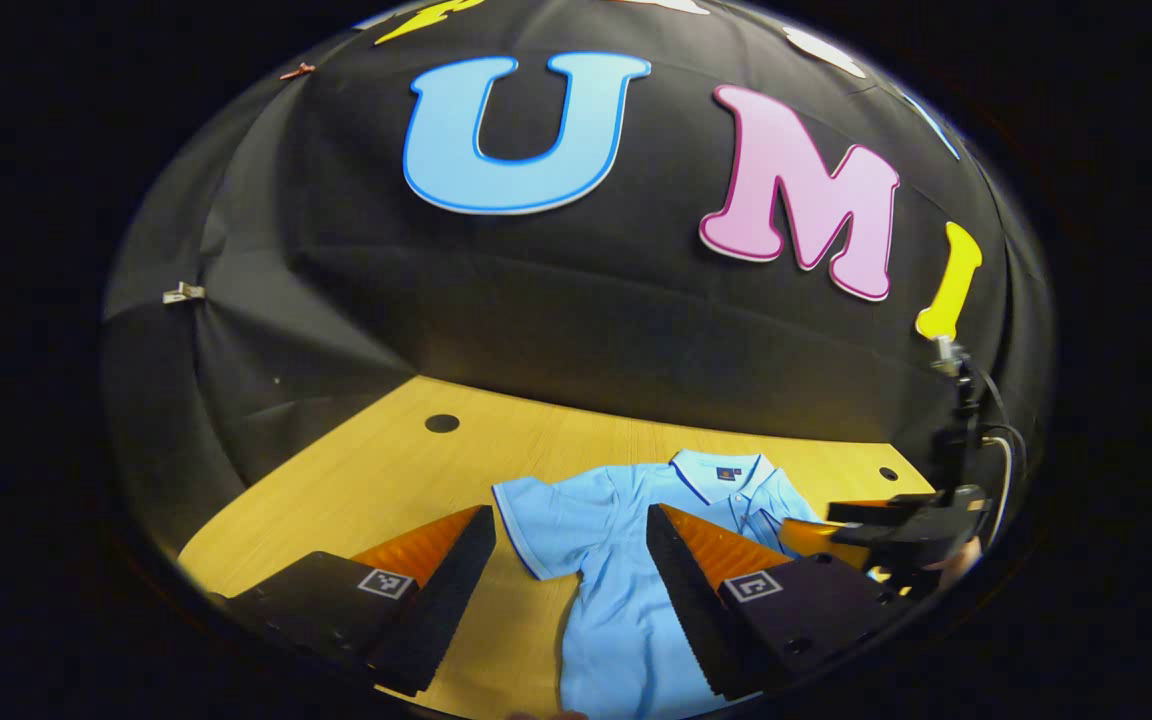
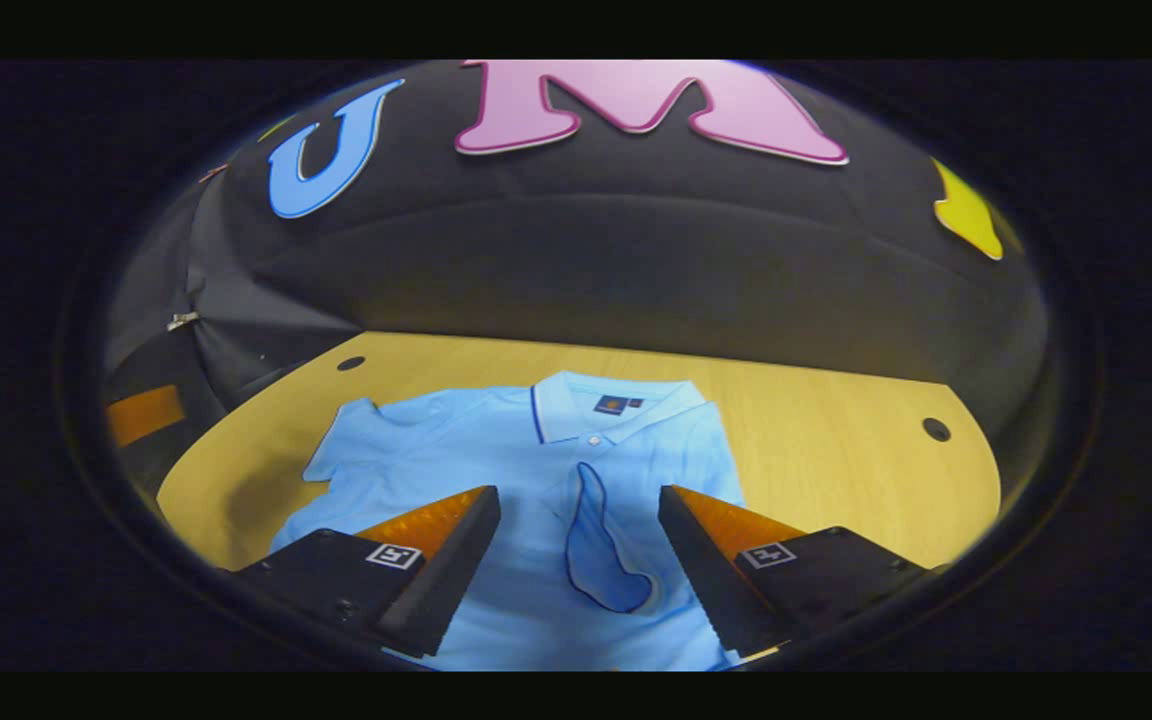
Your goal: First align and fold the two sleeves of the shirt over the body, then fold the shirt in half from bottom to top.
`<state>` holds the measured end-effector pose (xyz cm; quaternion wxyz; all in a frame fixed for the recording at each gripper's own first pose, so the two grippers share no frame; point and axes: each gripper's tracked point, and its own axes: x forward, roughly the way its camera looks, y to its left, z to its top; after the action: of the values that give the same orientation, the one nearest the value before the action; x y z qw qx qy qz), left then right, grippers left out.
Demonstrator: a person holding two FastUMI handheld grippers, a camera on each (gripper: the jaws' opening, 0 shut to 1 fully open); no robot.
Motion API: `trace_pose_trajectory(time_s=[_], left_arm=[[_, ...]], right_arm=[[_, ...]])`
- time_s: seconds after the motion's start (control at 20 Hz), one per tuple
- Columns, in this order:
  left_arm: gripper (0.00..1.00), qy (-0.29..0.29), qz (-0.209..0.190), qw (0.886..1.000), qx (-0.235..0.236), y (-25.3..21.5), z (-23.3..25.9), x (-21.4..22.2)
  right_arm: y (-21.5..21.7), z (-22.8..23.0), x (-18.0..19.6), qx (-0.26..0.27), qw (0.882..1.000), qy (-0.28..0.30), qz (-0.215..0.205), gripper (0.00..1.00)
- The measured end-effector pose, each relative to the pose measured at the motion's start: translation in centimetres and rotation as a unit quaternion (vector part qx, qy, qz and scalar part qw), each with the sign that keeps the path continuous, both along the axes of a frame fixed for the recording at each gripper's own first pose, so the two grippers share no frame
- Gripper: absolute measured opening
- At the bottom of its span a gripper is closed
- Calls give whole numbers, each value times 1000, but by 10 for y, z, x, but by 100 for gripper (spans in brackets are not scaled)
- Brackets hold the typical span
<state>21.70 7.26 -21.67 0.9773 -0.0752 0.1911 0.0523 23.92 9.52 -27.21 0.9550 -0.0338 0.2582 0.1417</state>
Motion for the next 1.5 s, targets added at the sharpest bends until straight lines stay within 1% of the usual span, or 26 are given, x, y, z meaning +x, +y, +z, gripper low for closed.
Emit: trace_pose_trajectory(time_s=[0.2,0.3,0.45,0.55,0.65,0.7,0.75,0.85,0.95,1.0,1.05,1.2,1.35,1.5], left_arm=[[97,35,0,999,5,25,-46,57],[97,58,-6,998,-1,34,-71,87],[97,84,-12,996,14,49,-103,121],[97,101,-4,995,24,58,-120,133],[96,113,-7,993,42,62,-131,140],[97,119,-16,991,54,62,-137,142],[97,127,-24,990,63,61,-140,142],[99,121,-29,990,62,59,-138,147],[95,124,-39,990,59,51,-142,151],[85,126,-50,989,60,45,-143,151],[66,127,-57,988,59,41,-144,152],[9,124,-69,989,40,27,-140,152],[6,127,-69,989,33,22,-137,148],[6,110,-72,990,50,10,-114,149]], right_arm=[[-46,25,-16,-2,999,-28,-27,99],[-71,28,-26,-4,999,-25,-44,99],[-108,33,-32,-3,996,-32,-79,99],[-126,29,-38,-3,995,-30,-95,99],[-140,23,-44,-5,994,-22,-103,99],[-146,23,-46,-5,994,-21,-106,95],[-151,21,-46,-7,994,-21,-108,99],[-157,16,-47,-9,994,-20,-111,99],[-156,6,-52,-4,994,-8,-109,99],[-155,1,-55,-2,994,0,-106,95],[-155,-4,-57,1,994,6,-105,99],[-153,-14,-62,10,994,13,-105,99],[-157,-17,-65,6,994,15,-106,99],[-159,-12,-65,11,994,9,-111,99]])
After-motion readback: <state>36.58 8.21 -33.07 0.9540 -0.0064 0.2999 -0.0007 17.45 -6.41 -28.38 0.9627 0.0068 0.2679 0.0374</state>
